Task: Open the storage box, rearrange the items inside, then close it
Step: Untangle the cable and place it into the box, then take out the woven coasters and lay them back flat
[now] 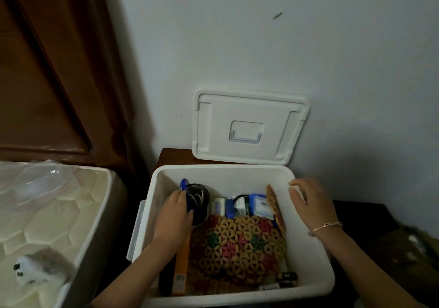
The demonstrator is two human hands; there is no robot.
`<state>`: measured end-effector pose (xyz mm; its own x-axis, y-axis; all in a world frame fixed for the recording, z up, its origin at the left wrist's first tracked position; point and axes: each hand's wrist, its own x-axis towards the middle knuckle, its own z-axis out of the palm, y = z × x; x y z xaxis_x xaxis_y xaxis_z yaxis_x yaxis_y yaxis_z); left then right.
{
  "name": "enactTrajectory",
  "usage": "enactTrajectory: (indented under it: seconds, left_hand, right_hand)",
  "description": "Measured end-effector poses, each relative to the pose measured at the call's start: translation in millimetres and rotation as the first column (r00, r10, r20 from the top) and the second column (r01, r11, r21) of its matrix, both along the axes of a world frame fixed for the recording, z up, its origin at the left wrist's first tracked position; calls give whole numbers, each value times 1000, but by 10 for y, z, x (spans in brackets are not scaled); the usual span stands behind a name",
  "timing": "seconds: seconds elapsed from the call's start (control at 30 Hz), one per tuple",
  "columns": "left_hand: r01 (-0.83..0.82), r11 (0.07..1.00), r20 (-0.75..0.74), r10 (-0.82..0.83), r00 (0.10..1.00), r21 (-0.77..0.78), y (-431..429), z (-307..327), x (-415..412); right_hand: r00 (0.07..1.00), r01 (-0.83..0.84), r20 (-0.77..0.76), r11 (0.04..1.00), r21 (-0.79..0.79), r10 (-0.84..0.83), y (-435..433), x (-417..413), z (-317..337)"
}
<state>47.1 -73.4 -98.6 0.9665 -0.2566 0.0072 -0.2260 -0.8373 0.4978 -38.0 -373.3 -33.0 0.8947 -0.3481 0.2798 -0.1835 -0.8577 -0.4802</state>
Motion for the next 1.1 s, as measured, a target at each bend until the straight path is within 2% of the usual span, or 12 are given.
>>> enactTrajectory:
  seconds: [0.1,0.17,0.27,0.37,0.43,0.57,0.7,0.77,0.83,0.97,1.03,1.1]
  left_hand:
    - [57,998,111,-58,992,13,-84,107,-180]
    - [152,988,117,-150,982,-5,-183,138,-313]
    - [333,942,17,-332,943,-43,-391,98,-475]
    - [400,912,-199,-410,890,-89,-643,53,-529]
    - [341,925,-330,-379,865,-167,-836,63,-509]
    - [76,945,-539,-246,805,-317,-1337,82,-397]
    - [-247,870,-702,-146,697,-426,-1848,-5,-287]
    - [-344,832,-738,-111,665,-435,-2021,-63,-280]
    - [-324,853,-711,-76,700,-410,-2138,-128,-292]
    - [-185,920,-550,-39,834,-347,-2032,46,-275]
    - [-197,892,-544,-63,837,-407,-1728,216,-198]
    - [-248,829,-589,-116,800,-501,-1279,398,-153]
  right_hand:
    - [994,51,-99,998,40,-47,-186,-293,-87]
    - [982,41,-186,990,135,-16,-187,-378,-176]
    - [958,37,-283,956,290,49,-92,-385,-266]
    - [948,41,-315,960,278,51,-25,-364,-312]
    - [931,20,-359,975,221,63,-19,-363,-342]
    - [883,3,-468,995,102,46,-35,-365,-424]
    - [881,21,-469,989,149,52,-67,-347,-473]
    - [881,16,-470,990,137,51,-85,-337,-509]
    - [880,23,-473,991,133,43,-101,-323,-551]
    - [895,-5,-444,996,89,44,-145,-333,-618]
    - [897,-5,-440,995,95,46,-168,-339,-609]
    - [903,3,-429,995,95,38,-167,-351,-597]
